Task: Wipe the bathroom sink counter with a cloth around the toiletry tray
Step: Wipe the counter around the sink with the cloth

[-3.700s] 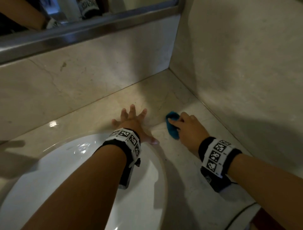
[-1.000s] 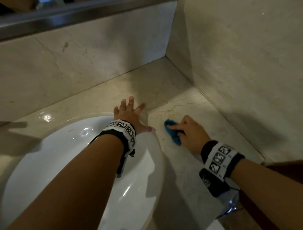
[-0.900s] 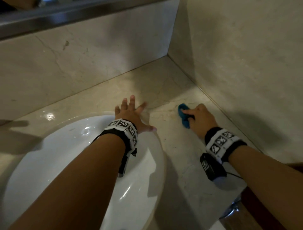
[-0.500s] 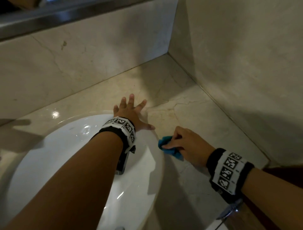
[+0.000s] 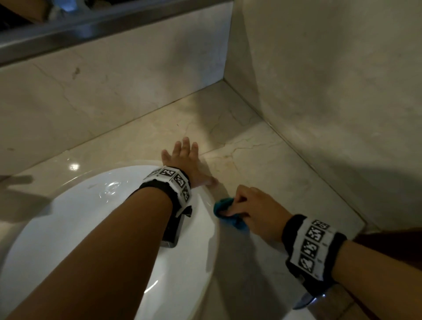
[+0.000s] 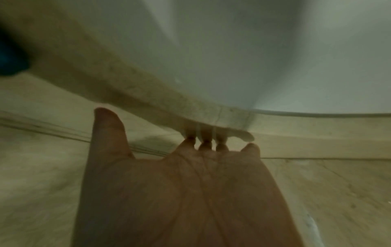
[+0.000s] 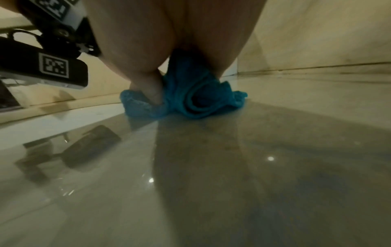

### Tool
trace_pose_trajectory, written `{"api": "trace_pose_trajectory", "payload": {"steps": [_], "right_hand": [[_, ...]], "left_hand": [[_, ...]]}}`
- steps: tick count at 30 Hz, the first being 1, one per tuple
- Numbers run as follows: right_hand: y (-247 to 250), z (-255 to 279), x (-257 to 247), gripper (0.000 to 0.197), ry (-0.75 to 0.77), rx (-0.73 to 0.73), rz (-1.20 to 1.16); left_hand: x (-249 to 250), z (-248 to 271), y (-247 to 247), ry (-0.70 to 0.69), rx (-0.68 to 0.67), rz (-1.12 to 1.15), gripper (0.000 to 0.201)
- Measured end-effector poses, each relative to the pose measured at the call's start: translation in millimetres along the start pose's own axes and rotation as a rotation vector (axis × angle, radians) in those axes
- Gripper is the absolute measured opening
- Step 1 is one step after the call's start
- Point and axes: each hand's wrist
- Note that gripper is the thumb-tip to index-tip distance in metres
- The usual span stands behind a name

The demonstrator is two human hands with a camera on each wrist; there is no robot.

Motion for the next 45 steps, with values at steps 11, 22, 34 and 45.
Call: {"api": "trace_pose_trajectory", "payload": {"steps": [11,22,34,45], "right_hand": [[45,-70,46,0.030,-0.460,0.309,-0.055],[61,-83,57,0.010,-0.470,0.385,-0.267],[41,-51,48,0.040,-0.246,0.216,-0.094],[72,-66,61,0.047,-0.478,0.245,0.054]], "left_hand": [[0,-5,4,-0.011,-0.028,0.058,0.131],[-2,-8,3,0.003,-0.012,0.090,0.133],[-2,-8,3,0.011,-0.015,0.097,0.133],[-4,-8,3,0.012,-0.023,0.105,0.134]]}}
Point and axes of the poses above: each hand's wrist, its own z-axis away from the middle knuckle, its own y-axis out of the back of the hand, x = y × z, and after that the axes turned 14 degrees about -y, right-handed
